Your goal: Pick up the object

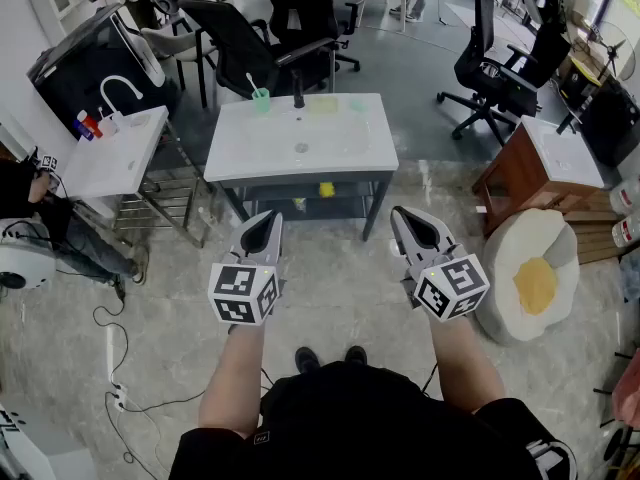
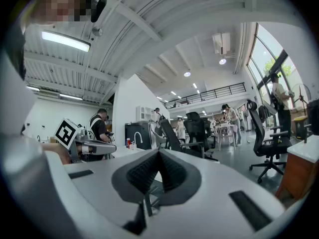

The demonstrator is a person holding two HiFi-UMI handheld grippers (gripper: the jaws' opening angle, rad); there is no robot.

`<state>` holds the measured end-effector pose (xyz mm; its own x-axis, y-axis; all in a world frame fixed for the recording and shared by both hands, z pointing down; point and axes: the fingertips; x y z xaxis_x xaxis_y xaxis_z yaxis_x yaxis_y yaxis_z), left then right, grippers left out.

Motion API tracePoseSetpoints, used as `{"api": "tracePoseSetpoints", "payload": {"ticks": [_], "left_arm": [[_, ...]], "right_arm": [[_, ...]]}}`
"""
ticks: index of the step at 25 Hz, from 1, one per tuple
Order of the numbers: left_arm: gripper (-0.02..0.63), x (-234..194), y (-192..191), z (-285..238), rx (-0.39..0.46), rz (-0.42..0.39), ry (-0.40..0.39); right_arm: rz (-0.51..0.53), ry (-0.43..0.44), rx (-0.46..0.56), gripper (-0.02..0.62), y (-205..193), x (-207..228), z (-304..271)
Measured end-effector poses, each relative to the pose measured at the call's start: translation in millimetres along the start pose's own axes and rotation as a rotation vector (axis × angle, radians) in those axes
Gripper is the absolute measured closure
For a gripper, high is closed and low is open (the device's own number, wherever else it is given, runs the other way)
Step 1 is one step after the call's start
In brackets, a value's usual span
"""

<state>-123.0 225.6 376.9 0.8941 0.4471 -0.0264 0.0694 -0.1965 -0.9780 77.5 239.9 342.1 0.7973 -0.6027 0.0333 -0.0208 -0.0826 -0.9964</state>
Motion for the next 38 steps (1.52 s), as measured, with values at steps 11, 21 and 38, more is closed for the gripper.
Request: {"api": "tracePoseSetpoints", "payload": {"ticks": [11,21,38], "left_arm": [[0.595,22,-6,1,-0.015,0.015,0.002],[0.595,43,-6,6,-0.014,0.025,0.058],[0.596,26,-18,-58,-0.014,0.065,0.019]], "right_arm": [[-0.007,0.001,0.003,0.600,-3,13,23],[-0.019,0.026,0.002,0.600,-10,35,64],[-0.078,0.021,-0.057,0.600,-33,74,13]]}}
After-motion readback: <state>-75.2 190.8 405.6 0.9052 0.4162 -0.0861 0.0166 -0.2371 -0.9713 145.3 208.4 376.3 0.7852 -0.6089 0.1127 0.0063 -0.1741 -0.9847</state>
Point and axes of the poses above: the fingertips, and each gripper's own axes: z backward along the fingers, x to its right, y out of its top, and after that the axes turned 2 degrees about -x, right-handed
